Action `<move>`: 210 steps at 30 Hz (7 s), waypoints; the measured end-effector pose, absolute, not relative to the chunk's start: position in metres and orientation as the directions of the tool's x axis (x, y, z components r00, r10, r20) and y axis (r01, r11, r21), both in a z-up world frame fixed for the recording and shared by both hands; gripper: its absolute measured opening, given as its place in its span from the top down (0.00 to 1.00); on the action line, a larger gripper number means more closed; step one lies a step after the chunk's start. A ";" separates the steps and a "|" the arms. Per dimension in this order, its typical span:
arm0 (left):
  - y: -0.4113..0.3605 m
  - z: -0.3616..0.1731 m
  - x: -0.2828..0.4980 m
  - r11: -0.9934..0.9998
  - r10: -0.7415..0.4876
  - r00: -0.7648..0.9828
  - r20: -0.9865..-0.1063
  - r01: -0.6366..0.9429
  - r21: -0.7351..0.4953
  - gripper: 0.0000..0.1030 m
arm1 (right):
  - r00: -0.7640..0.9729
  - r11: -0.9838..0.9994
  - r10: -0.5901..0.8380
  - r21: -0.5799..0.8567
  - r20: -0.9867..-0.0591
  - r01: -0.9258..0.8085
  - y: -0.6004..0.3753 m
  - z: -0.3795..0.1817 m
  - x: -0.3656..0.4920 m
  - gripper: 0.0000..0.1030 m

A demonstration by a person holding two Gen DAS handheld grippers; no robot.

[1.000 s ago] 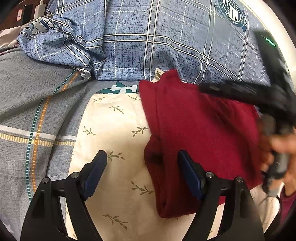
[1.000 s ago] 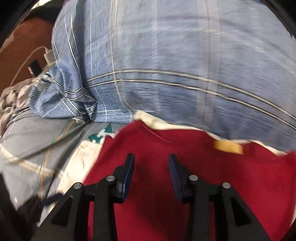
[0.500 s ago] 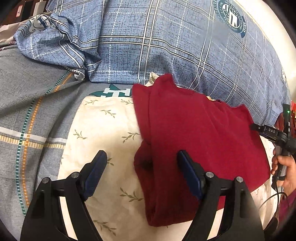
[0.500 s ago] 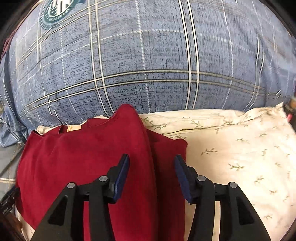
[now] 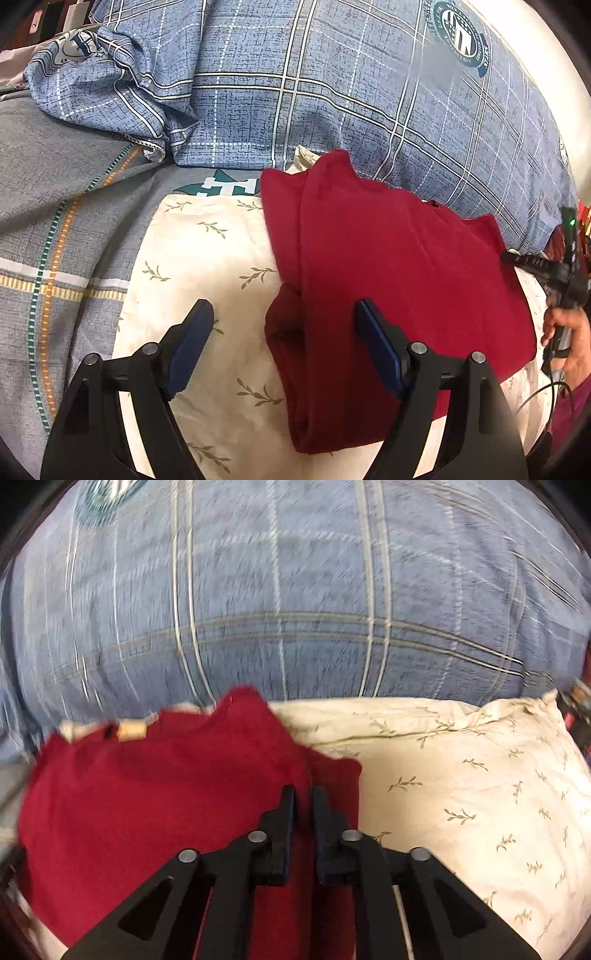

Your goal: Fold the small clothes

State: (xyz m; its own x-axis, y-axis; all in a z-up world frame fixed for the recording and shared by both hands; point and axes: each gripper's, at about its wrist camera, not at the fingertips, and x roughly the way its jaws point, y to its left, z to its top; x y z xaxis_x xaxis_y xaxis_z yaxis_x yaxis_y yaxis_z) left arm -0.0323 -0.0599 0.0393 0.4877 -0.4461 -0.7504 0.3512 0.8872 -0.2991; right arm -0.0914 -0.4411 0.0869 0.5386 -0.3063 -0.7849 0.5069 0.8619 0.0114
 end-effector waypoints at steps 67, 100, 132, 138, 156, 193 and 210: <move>-0.087 0.046 -0.040 0.772 -0.621 0.401 -0.674 0.464 -0.435 0.66 | 0.402 0.994 0.096 0.064 -0.911 -0.091 -0.166 0.072 0.081 0.36; -0.136 0.087 -0.081 0.752 -0.637 0.438 -0.635 0.535 -0.385 0.84 | 0.613 0.964 0.236 0.262 -0.754 -0.049 -0.247 0.144 0.010 0.85; -0.243 0.125 -0.119 0.701 -0.607 0.379 -0.699 0.669 -0.246 0.38 | 0.660 0.868 0.141 0.413 -0.738 0.277 -0.446 0.127 -0.159 0.30; -0.225 0.103 -0.118 0.745 -0.564 0.358 -0.744 0.610 -0.271 0.38 | 0.621 0.884 0.178 0.401 -0.763 0.239 -0.410 0.114 -0.171 0.32; -0.220 0.096 -0.124 0.774 -0.523 0.414 -0.745 0.597 -0.212 0.38 | 0.618 0.934 -0.027 0.200 -0.785 0.295 -0.400 0.132 -0.204 0.56; -0.243 0.077 -0.108 0.794 -0.474 0.415 -0.777 0.582 -0.173 0.35 | 0.569 0.938 -0.014 0.186 -0.822 0.292 -0.390 0.086 -0.197 0.69; -0.255 0.096 -0.076 0.808 -0.479 0.444 -0.757 0.561 -0.182 0.35 | 0.617 0.879 0.060 0.335 -0.784 0.340 -0.441 0.102 -0.150 0.56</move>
State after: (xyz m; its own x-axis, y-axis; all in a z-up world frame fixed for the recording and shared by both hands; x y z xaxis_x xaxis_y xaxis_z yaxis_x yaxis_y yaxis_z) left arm -0.0760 -0.2551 0.0965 0.4438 -0.4788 -0.7575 0.5610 0.8076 -0.1818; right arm -0.1497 -0.4407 0.1022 0.6173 0.0603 -0.7844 0.3401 0.8786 0.3353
